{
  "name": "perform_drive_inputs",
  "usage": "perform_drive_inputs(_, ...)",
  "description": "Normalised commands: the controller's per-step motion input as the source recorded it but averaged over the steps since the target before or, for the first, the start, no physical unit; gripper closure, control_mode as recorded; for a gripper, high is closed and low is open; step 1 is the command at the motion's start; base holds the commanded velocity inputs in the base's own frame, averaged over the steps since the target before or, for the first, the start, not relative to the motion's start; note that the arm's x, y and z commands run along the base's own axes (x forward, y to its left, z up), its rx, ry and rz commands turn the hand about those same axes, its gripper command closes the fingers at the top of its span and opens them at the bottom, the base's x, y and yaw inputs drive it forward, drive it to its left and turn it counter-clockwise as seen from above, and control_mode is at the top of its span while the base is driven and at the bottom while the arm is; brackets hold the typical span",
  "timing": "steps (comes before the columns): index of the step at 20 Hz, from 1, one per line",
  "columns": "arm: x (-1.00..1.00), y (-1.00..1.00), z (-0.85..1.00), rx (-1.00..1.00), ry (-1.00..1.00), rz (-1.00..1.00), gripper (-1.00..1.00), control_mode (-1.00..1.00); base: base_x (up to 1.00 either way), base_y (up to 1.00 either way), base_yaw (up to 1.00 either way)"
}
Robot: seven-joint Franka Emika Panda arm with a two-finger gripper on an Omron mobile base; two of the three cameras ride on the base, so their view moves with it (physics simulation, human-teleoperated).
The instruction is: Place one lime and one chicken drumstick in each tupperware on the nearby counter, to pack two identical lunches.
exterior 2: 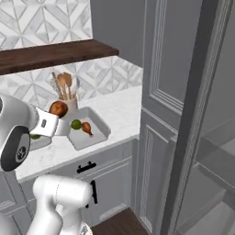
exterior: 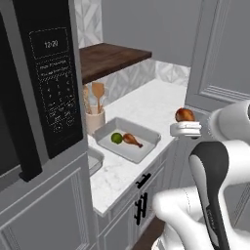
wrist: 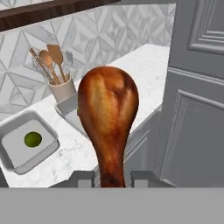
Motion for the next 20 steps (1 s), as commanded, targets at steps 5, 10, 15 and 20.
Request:
perform_drive_inputs(5,0.00,0.00,0.00,0.00,0.00,0.00,1.00,1.00,0.81,-0.05,0.40)
perform_drive_inputs(10,0.00,0.00,0.00,0.00,0.00,0.00,1.00,1.00,0.70,-0.02,0.45)
perform_drive_inputs(15,0.15,0.08,-0.17,0.00,0.06,0.15,1.00,-1.00,0.32,0.00,0.27)
perform_drive_inputs(20,0.28,0.40,-0.54,0.00,0.13,0.35,1.00,-1.00,0.00,0.00,0.00)
